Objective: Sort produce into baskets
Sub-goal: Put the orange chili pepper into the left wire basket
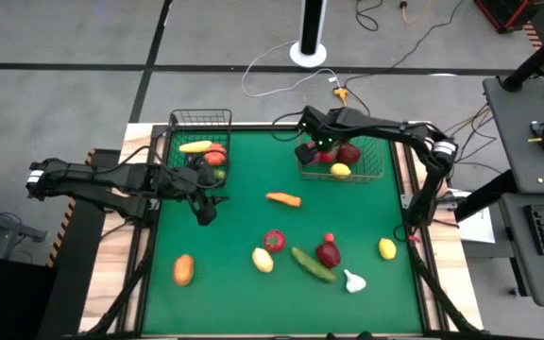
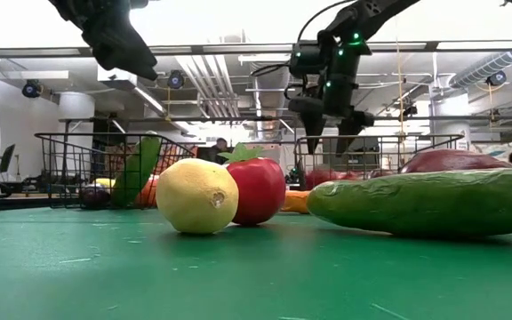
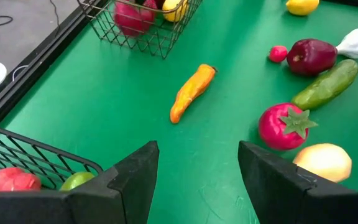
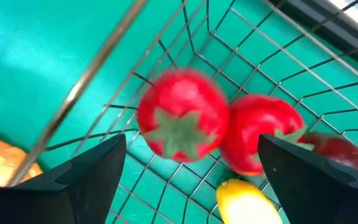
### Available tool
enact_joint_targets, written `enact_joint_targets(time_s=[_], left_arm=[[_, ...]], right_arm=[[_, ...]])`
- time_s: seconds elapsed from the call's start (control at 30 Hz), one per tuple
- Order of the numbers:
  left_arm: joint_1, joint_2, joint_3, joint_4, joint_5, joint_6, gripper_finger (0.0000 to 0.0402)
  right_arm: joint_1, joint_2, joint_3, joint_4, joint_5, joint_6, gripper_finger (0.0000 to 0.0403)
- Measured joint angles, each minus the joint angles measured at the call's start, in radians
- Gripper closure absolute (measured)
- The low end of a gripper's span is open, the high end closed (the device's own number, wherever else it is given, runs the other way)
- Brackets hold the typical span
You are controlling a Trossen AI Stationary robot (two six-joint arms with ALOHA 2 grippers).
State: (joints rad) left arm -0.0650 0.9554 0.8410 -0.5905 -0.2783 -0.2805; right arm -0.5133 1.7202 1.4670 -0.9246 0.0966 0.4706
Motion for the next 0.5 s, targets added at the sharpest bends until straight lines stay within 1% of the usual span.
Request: enact_joint_targets(time_s=[0.33,0.4,0.5], left_arm=[[-0.001,0.002,-0.025,-0.010,0.000,-0.046,0.0196],[-0.002,0.002,-0.039,-0.010,0.000,-0.061,0.0196],[-0.008,0.002,-0.060,-0.009,0.000,-0.088,0.0196]], right_arm=[[0.026,-0.133,0.000,0.034,0.013,0.006,0.0046],[0.047,-0.165,0.000,0.045,0.034,0.007,0.0046],[0.092,-0.207,0.000,0.048,0.097,0.007,0.0046]])
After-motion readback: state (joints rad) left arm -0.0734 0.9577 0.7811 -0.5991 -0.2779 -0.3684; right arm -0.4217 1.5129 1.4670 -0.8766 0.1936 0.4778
